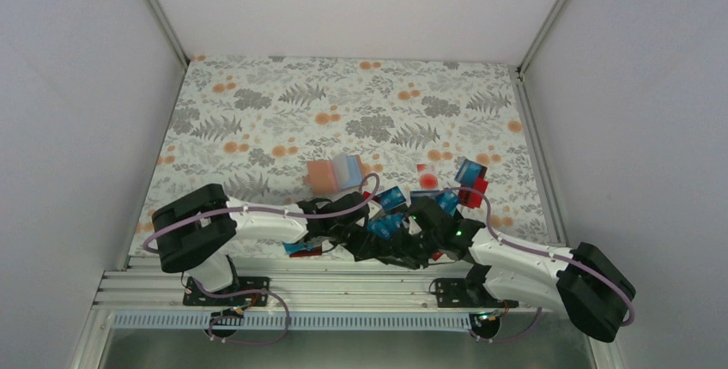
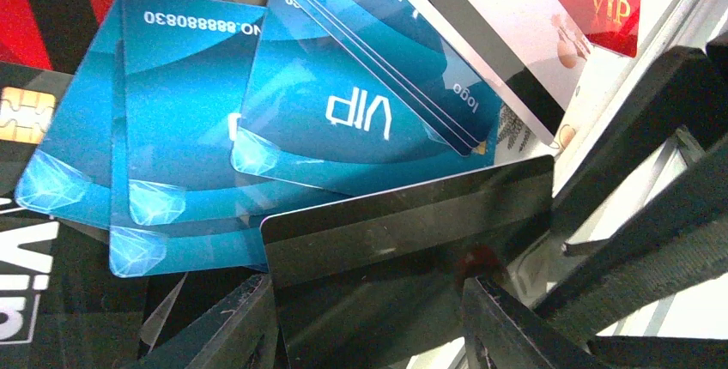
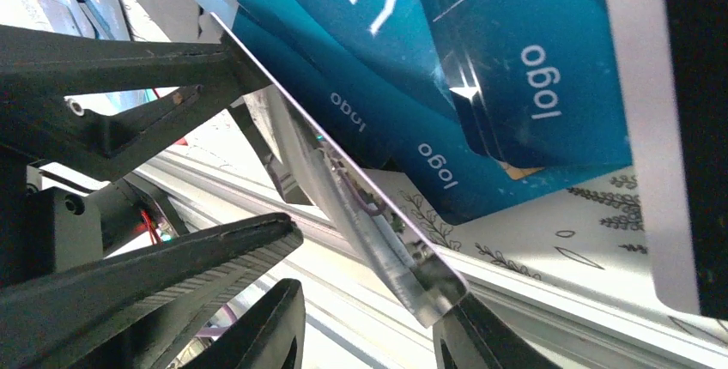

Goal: Put the credit cards into the card holder

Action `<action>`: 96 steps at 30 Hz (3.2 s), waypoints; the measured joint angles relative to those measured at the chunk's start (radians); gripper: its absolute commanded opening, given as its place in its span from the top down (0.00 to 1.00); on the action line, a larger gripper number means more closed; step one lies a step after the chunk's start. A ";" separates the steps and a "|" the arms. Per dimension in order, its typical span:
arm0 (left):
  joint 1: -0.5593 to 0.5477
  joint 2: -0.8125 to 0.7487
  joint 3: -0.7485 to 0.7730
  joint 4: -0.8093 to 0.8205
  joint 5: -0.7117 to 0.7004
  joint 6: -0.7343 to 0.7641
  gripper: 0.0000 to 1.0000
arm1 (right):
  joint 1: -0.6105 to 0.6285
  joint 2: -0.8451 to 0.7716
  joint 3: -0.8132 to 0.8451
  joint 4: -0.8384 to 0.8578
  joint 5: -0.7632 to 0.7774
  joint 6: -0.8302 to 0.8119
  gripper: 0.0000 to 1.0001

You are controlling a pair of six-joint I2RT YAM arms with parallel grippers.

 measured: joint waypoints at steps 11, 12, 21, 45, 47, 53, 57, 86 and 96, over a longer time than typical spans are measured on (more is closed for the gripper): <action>0.027 -0.003 -0.029 0.055 0.042 -0.015 0.47 | 0.000 -0.002 0.034 -0.002 0.041 -0.043 0.71; 0.030 -0.004 -0.031 0.056 0.044 -0.015 0.47 | 0.000 -0.002 0.039 -0.003 0.043 -0.048 0.73; 0.050 -0.024 -0.045 0.051 0.054 -0.027 0.48 | -0.002 0.042 0.105 -0.038 0.097 -0.107 0.96; 0.309 -0.383 0.423 -0.303 -0.289 -0.241 0.39 | -0.320 0.165 0.665 0.023 0.109 -0.287 0.96; 0.320 -0.380 0.440 -0.269 -0.273 -0.251 0.39 | -0.352 0.178 0.705 0.071 0.099 -0.267 0.96; 0.345 -0.349 0.463 -0.122 -0.192 -0.277 0.39 | -0.431 0.183 0.771 0.196 0.068 -0.213 0.96; 0.356 -0.319 0.465 0.003 -0.127 -0.293 0.39 | -0.458 0.177 0.788 0.277 0.042 -0.169 0.96; 0.455 -0.178 0.432 0.557 0.141 -0.463 0.72 | -0.470 0.153 0.770 0.560 -0.074 0.026 0.96; 0.460 -0.140 0.433 0.603 0.174 -0.479 0.74 | -0.472 0.150 0.737 0.582 -0.078 0.049 0.96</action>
